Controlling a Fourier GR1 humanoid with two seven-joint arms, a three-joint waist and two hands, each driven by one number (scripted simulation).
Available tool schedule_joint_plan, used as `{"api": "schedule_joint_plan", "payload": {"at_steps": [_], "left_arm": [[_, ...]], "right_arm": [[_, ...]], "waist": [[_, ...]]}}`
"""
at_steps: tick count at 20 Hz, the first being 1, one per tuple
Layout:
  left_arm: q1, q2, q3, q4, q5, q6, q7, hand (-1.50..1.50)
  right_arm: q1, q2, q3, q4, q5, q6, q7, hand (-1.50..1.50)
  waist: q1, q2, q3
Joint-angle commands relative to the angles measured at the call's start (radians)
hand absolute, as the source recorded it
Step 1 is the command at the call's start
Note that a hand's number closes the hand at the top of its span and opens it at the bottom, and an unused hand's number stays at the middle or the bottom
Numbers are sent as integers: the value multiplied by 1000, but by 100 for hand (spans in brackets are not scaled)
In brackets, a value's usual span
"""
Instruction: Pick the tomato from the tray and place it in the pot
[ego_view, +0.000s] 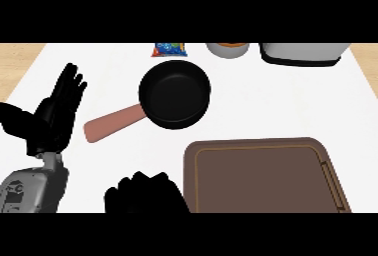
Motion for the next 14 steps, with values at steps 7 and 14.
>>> {"api": "schedule_joint_plan", "payload": {"at_steps": [7,14], "left_arm": [[20,7,3,-6,-8,-4,-10,0],[4,19,24,-22,16,-19,7,0]], "right_arm": [[-381,2,-133,66,21,-157,322,150],[-489,1,-252,273,-103,-270,240,150]], "waist": [[4,4,-1],[-5,16,1]]}}
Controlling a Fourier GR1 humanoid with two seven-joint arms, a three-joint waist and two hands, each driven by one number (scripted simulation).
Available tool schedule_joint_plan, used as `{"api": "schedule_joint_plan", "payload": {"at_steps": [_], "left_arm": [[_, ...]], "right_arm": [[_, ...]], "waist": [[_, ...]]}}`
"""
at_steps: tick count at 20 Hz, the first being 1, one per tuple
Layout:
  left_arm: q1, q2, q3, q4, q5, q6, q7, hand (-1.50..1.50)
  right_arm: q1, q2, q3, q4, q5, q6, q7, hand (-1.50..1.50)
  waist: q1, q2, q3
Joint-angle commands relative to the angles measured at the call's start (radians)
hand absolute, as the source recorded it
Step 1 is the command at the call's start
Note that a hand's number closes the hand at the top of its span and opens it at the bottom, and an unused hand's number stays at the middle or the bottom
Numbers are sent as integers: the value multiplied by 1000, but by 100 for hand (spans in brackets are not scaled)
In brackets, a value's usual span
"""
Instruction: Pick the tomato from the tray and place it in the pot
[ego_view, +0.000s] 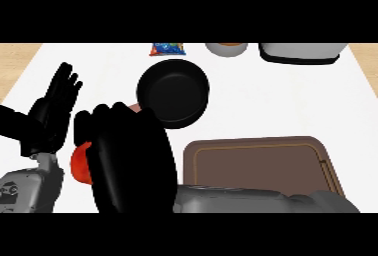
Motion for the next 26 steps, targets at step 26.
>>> {"api": "schedule_joint_plan", "payload": {"at_steps": [26], "left_arm": [[13,-20,-4,21,-13,-22,-59,0]], "right_arm": [[-146,9,-142,960,-255,-326,-363,150]], "waist": [[20,26,1]]}}
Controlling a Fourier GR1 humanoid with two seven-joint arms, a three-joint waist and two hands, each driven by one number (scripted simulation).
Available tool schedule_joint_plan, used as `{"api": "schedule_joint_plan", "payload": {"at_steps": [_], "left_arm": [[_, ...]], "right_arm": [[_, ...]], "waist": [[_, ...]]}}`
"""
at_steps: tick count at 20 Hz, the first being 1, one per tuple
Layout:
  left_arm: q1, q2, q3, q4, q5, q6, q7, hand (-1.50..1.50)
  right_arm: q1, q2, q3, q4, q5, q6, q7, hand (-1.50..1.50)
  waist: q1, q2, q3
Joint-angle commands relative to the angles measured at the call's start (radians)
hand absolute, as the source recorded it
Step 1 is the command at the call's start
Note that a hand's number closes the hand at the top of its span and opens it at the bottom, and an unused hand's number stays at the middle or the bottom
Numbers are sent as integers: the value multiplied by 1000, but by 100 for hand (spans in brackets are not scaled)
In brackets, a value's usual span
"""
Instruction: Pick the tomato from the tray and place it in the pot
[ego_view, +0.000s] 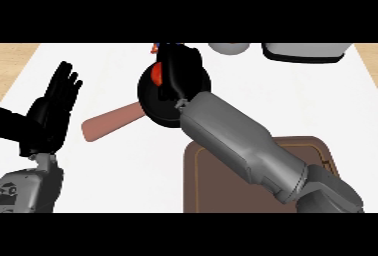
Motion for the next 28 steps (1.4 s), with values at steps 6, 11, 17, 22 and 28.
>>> {"api": "schedule_joint_plan", "payload": {"at_steps": [6,11,17,22,28], "left_arm": [[-46,-4,-7,-6,-10,12,28,0],[-43,-35,-33,20,-22,16,1,0],[-19,-7,-5,-7,-7,2,18,0],[15,27,44,-38,6,-1,31,0],[58,-14,19,-48,-23,24,12,0]], "right_arm": [[82,1,-109,52,-322,5,-277,-150],[97,1,-226,-9,-489,-25,-501,-150],[188,1,-340,-18,-669,-92,-753,-150],[150,-26,-511,42,-736,58,-890,-150],[223,-128,-574,-2,-772,226,-904,-150]], "waist": [[27,8,2],[26,14,3],[11,4,2],[-29,-8,2],[-51,-17,1]]}}
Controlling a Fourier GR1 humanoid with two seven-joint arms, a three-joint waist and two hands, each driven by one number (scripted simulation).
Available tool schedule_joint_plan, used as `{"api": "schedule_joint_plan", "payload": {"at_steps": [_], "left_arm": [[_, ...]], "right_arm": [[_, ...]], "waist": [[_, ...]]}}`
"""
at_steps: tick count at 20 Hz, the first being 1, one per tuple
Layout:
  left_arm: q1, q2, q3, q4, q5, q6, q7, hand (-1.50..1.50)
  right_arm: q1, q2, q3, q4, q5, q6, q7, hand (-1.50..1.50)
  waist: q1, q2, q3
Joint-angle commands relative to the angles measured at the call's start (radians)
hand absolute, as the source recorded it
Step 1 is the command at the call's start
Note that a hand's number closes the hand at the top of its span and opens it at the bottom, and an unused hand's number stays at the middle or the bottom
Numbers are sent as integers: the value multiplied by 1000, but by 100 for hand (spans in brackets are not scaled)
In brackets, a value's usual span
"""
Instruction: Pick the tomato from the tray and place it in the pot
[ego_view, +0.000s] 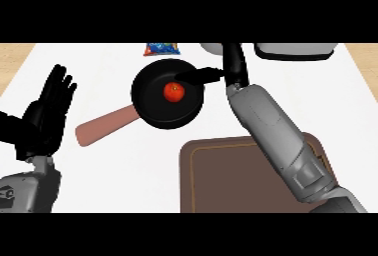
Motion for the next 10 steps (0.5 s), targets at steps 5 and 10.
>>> {"api": "schedule_joint_plan", "payload": {"at_steps": [5,10], "left_arm": [[14,-12,-8,-13,-30,11,-5,0],[48,41,66,-48,53,-58,26,0]], "right_arm": [[91,-78,-70,-30,-8,177,-84,-150],[134,-128,-85,-111,9,231,-25,-150]], "waist": [[-16,-6,0],[-16,-8,-1]]}}
